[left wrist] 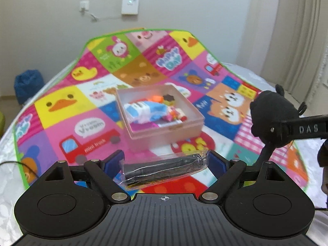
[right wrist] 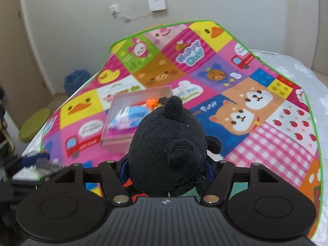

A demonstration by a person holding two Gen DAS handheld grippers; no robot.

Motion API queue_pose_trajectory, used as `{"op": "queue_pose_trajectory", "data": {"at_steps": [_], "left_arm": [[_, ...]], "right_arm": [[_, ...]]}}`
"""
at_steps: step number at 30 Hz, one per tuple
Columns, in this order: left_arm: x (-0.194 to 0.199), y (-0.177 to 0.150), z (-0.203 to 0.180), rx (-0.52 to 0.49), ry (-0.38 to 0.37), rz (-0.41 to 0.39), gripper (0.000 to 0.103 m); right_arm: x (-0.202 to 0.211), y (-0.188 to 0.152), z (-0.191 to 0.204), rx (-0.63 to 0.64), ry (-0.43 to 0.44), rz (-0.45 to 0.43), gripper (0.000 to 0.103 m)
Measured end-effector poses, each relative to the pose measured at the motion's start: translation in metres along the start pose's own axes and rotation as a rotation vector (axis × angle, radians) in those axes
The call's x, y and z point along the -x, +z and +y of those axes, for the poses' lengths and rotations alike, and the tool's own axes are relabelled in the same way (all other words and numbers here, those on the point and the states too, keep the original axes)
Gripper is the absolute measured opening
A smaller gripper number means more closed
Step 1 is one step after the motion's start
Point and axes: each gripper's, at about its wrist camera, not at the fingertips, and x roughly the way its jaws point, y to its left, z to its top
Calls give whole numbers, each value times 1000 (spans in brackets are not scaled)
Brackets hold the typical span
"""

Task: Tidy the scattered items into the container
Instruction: 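Carry the flashlight and plush over the pink box and open both grippers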

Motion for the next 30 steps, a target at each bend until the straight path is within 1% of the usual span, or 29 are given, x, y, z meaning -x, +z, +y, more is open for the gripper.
{"op": "queue_pose_trajectory", "data": {"at_steps": [3,7,12,14,17,19,22,23,24,25,26,27,28,30], "left_arm": [[3,3,6,12,-30,3,91],[-3,23,16,-4,-58,-18,91],[-28,75,32,-34,-96,-60,91],[-47,101,37,-31,-117,-69,91],[-86,139,42,-13,-170,-47,91],[-114,156,41,-17,-172,-48,91],[-163,175,45,3,-179,-45,96],[-177,179,49,26,-184,-37,96],[-190,180,54,50,-186,-30,97],[-201,180,61,75,-186,-26,97],[-208,178,67,96,-186,-27,98],[-212,174,74,111,-184,-30,98],[-216,168,81,119,-175,-30,99],[-217,153,89,106,-155,-17,100]], "right_arm": [[10,-4,7,31,10,2,66],[15,1,19,83,17,-30,66],[3,15,29,106,43,-64,66],[-7,19,35,142,40,-98,66],[-28,29,47,203,13,-159,66],[-46,39,50,216,3,-186,66],[-84,58,51,227,-19,-230,67],[-100,62,51,248,-20,-258,68],[-114,64,51,272,-19,-290,78],[-129,64,51,292,-40,-315,93],[-145,64,50,310,-74,-322,96],[-159,63,49,321,-94,-309,96],[-171,61,46,319,-96,-289,96],[-183,54,38,294,-68,-265,96]]}}
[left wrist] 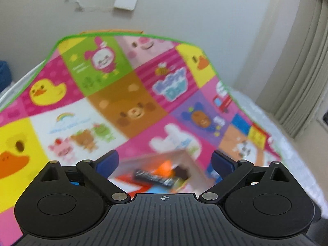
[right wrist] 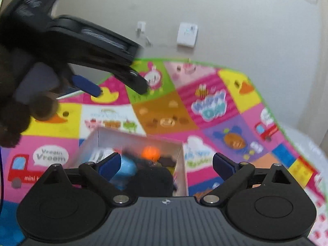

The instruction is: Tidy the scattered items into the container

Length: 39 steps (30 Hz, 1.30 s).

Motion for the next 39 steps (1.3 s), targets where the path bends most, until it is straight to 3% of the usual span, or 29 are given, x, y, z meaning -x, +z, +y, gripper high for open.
{"op": "queue_pose_trajectory", "data": {"at_steps": [8,10,13,17,20,24,26,29,30,34,37,39], "left_arm": [[33,-93,-9,-158,-41,89,102],[36,-112,-18,-207,3,125,103],[24,-133,-28,-285,143,187,103],[8,-135,-24,-238,247,182,103],[-2,-125,-17,-200,257,183,103],[-7,-128,-25,-253,359,101,103],[-8,-137,-27,-166,351,118,103],[-4,-163,-31,50,309,187,103],[2,-173,-37,70,327,160,103],[20,-202,-51,79,433,90,103],[27,-223,-55,9,450,6,103],[27,-223,-56,-3,458,13,103]], "right_arm": [[18,-51,-10,14,53,92,97],[25,-59,-12,32,50,120,98],[33,-73,-19,13,73,170,103],[37,-88,-22,-8,75,219,103],[35,-95,-21,4,54,223,103],[27,-102,-22,-18,36,223,103],[22,-106,-21,-34,39,229,103],[11,-114,-12,10,48,258,103],[8,-117,-8,35,43,265,103],[9,-126,-11,-9,45,241,103],[12,-135,-18,-56,70,209,103],[14,-137,-14,-24,54,193,103]]}}
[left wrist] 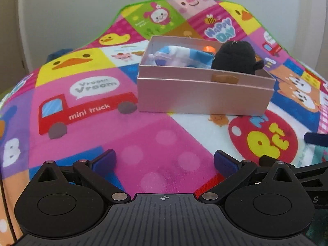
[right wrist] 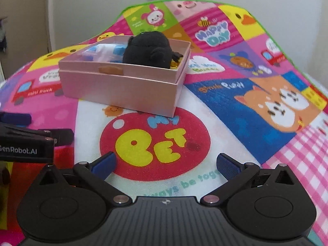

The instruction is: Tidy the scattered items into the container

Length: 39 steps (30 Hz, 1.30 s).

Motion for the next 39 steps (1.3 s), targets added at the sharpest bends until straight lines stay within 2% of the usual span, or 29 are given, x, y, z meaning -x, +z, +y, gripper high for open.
{"op": "queue_pose_trajectory", "data": {"at_steps": [2,4,8,10,11,14,22,24,26,28,31,33,39], "left_arm": [[2,-1,-5,-8,34,-14,103],[6,-3,-10,-8,104,-12,103],[29,-19,-12,-70,195,-12,103],[47,-33,-8,-18,252,3,103],[56,-40,-4,14,258,3,103],[55,-44,8,63,216,12,103],[15,-15,12,-5,98,-28,103],[10,-9,4,-94,91,-42,103],[6,-5,-10,-299,98,-79,103],[10,-14,-23,-499,114,-157,103],[13,-28,-34,-570,164,-234,103],[10,-22,-31,-550,143,-212,103],[-2,3,-4,-316,10,-83,103]], "right_arm": [[1,-1,2,12,-11,-8,103],[0,-1,2,10,-8,-5,103],[-2,0,-7,-34,28,6,103],[-2,-1,-10,-51,41,8,103],[-2,-1,-9,-49,40,8,103],[-1,-1,-6,-34,27,4,103],[-2,-1,-6,-39,29,6,103],[-2,-1,-7,-40,31,7,103],[-2,-1,-6,-41,31,7,103],[-2,-1,-7,-40,30,7,103],[-2,-1,-7,-40,31,7,103],[-2,-1,-7,-39,30,7,103],[-2,-1,-7,-40,31,7,103]]}}
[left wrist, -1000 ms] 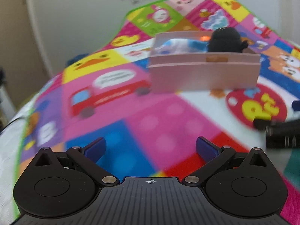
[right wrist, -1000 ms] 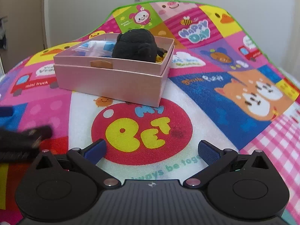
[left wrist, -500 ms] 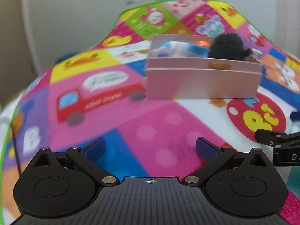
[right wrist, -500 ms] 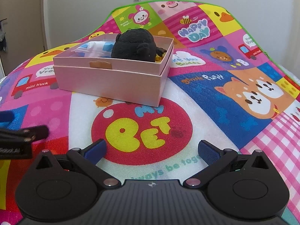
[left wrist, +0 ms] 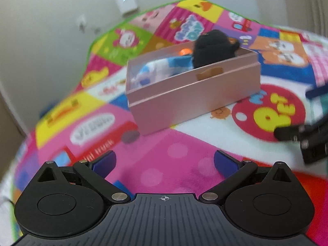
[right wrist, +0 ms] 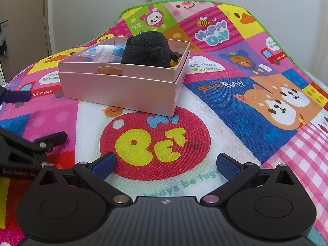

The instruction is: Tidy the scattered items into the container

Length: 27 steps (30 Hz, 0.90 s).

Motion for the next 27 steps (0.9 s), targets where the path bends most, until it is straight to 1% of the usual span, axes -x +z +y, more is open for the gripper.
{"op": "queue_pose_trajectory", "data": {"at_steps": [2,3,4,6,8,13,15,17,18,20,22,23,25,27], "left_arm": [[-8,5,14,167,-38,100,103],[-12,8,22,257,-57,138,103],[-12,11,26,279,-63,151,103],[-17,16,25,229,-77,185,103],[-18,16,21,196,-73,183,103],[-17,19,26,243,-72,218,103],[-19,21,25,241,-73,224,103],[-19,19,22,235,-64,214,103],[-19,18,21,242,-52,196,103],[-16,11,14,238,-20,128,103],[-13,2,4,199,18,58,103],[-11,1,1,182,35,41,103],[-10,4,-2,166,50,40,103],[-11,4,2,189,32,44,103]], "right_arm": [[0,0,0,0,0,0,103],[0,0,0,0,0,0,103],[0,0,0,0,0,0,103],[0,0,0,-1,1,0,103],[0,0,-1,-1,2,0,103],[0,0,-1,-3,4,0,103],[0,0,-1,-2,3,-1,103],[0,0,-1,-1,3,0,103],[0,0,-1,-1,3,0,103],[0,0,-2,-2,3,0,103],[0,0,-2,-2,4,0,103],[0,0,-2,-1,3,0,103],[0,0,-2,0,3,0,103],[0,0,-2,-1,4,0,103]]}}
